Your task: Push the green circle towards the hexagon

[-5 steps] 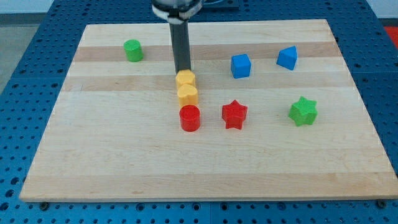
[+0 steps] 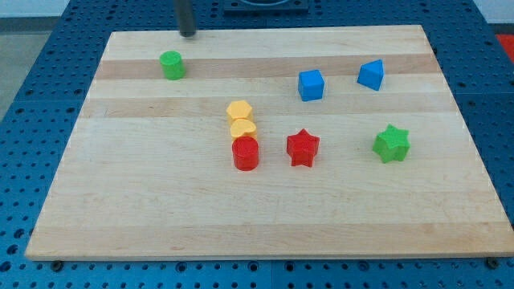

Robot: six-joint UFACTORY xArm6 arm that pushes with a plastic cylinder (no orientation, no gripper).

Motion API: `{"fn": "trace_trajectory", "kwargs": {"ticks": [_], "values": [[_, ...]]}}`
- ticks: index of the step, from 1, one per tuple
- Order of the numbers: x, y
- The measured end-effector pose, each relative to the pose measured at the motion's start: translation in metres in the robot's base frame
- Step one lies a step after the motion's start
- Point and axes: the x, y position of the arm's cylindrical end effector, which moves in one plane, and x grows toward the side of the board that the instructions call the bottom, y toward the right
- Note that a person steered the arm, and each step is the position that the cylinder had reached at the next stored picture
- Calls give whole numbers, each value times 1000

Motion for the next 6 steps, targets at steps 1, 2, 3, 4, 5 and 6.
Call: {"fn": "trace_trajectory", "kwargs": {"ticks": [1,2,3,4,5,6], "values": [[0,-42],[0,-51],[9,-60],[58,-43],[93,-31],[95,-10]]}}
